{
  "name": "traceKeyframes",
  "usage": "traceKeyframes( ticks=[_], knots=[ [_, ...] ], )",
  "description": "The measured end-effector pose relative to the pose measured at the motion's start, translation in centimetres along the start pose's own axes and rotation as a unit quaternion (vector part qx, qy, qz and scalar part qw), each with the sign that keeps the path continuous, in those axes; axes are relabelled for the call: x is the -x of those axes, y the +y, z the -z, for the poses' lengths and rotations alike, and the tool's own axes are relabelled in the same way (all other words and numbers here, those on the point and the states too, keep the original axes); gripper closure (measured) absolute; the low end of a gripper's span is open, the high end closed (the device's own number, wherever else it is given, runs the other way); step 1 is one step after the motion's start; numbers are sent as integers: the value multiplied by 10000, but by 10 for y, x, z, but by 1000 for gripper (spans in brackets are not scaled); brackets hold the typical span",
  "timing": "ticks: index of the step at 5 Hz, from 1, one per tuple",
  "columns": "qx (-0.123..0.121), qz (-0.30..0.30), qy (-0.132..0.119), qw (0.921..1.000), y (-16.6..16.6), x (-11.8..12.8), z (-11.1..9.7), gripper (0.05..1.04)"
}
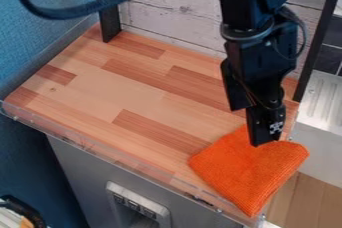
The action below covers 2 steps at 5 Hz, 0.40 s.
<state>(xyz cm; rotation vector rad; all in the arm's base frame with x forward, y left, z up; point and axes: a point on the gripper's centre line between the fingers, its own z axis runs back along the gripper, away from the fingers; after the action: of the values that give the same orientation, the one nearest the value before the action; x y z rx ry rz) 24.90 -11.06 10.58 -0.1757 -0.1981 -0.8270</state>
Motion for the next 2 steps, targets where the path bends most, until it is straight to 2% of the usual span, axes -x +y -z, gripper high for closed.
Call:
traceKeyframes(
  ticks=[1,2],
  knots=[
    [425,-152,153,9989,2,-1,5,84],
    [818,-247,542,9949,3,-2,7,85]
  ],
)
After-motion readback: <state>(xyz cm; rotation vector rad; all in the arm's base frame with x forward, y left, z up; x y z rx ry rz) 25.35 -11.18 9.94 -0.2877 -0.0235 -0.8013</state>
